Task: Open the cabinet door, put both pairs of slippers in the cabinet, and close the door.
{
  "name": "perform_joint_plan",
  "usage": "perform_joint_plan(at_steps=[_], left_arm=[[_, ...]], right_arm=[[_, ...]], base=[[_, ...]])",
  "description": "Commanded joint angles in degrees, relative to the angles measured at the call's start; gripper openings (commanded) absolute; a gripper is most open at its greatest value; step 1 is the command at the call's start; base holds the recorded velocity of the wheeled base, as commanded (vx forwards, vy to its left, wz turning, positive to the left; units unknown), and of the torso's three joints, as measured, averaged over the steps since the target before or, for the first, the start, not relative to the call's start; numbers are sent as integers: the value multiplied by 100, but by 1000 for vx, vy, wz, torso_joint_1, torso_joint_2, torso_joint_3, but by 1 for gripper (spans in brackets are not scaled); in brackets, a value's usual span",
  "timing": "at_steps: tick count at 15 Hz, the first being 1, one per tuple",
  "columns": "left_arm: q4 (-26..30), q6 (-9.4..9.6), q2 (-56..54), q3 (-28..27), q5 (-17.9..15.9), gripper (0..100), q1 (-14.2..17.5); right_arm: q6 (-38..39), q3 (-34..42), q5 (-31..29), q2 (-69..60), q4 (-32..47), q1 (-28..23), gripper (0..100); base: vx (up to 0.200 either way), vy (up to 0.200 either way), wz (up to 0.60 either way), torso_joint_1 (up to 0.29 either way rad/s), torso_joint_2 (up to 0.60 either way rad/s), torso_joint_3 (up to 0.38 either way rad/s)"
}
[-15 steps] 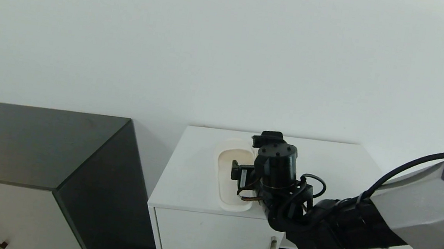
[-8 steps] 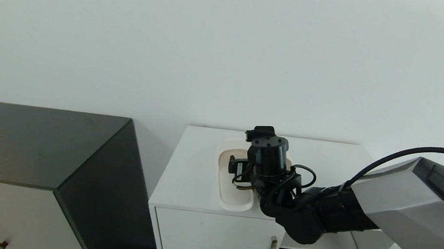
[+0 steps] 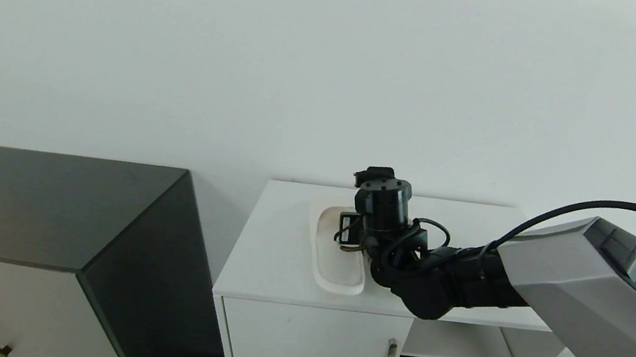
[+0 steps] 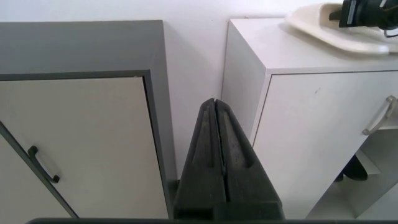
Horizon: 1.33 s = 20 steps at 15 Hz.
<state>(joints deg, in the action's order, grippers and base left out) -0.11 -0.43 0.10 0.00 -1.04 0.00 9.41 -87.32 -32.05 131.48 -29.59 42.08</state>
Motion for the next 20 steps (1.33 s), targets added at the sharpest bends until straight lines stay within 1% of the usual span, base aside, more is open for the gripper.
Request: perform_joint_plan(at_steps=[1,3,5,6,9,11,13,15,20], left_arm=[[-7,-1,-1,0,-2,0,0],[2,-10,-1,0,-2,0,0],[2,-10,-1,0,-2,0,0],[2,-10,-1,0,-2,0,0],[-7,-10,-1,0,-2,0,0],[-7,-10,-1,0,-2,0,0],[2,-10,-1,0,-2,0,0],[2,-19,-1,0,-2,0,0],[2,-10,-1,0,-2,0,0]], right_arm=[[8,40,-21,-52,-12,37,0],[26,418,-21,-456,-21,160,0],[43,954,-12,-1107,-21,301,0],[43,1086,-12,-1274,-21,345,0],[52,2035,-3,-2135,-21,696,0],[298,2580,6,-2390,-100,916,0],[430,2984,32,-2618,-109,960,0],[535,3169,357,-2689,-109,960,0],[535,3169,384,-2645,-109,960,0]], base=[[0,0,0,0,0,0],[0,0,0,0,0,0],[0,0,0,0,0,0],[0,0,0,0,0,0],[0,0,0,0,0,0],[0,0,0,0,0,0],[0,0,0,0,0,0],[0,0,0,0,0,0],[0,0,0,0,0,0]])
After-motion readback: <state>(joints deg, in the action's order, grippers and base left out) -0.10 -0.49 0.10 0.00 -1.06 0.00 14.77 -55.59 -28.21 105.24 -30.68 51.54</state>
